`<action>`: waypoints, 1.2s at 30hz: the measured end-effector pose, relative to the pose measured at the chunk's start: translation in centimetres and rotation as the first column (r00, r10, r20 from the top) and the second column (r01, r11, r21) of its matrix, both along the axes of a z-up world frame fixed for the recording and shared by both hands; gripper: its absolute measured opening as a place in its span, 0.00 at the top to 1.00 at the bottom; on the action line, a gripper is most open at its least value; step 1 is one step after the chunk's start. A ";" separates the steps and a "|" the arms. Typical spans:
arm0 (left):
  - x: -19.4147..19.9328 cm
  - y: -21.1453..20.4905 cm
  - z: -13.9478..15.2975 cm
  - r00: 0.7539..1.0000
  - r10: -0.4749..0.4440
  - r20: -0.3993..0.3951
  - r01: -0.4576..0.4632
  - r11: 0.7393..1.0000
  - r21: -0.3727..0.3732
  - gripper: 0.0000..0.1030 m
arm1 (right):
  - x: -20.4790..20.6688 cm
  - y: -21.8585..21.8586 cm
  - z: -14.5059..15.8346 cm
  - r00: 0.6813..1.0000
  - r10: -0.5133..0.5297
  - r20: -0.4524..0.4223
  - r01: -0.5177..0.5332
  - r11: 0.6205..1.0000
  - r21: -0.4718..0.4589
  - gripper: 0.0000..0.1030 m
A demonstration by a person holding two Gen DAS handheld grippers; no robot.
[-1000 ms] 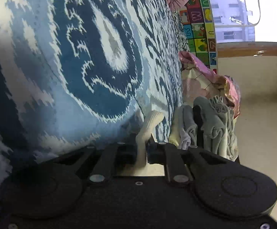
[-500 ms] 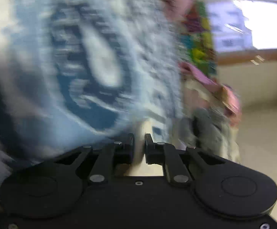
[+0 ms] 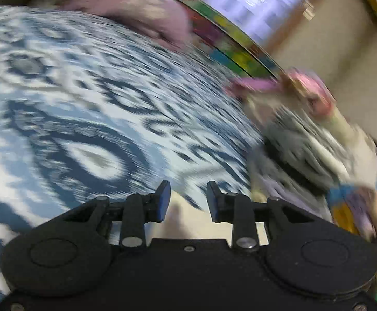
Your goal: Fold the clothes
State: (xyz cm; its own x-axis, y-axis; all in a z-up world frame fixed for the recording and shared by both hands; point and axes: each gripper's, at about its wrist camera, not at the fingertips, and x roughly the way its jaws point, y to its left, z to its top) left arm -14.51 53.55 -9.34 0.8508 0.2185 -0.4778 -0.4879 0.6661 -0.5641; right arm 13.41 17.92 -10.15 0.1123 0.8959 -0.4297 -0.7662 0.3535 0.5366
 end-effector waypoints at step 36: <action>5.9 -5.1 -0.9 0.891 0.077 -0.448 0.149 0.882 0.448 0.61 | -0.6 3.8 -0.4 0.874 0.090 0.478 0.076 0.946 -0.316 0.85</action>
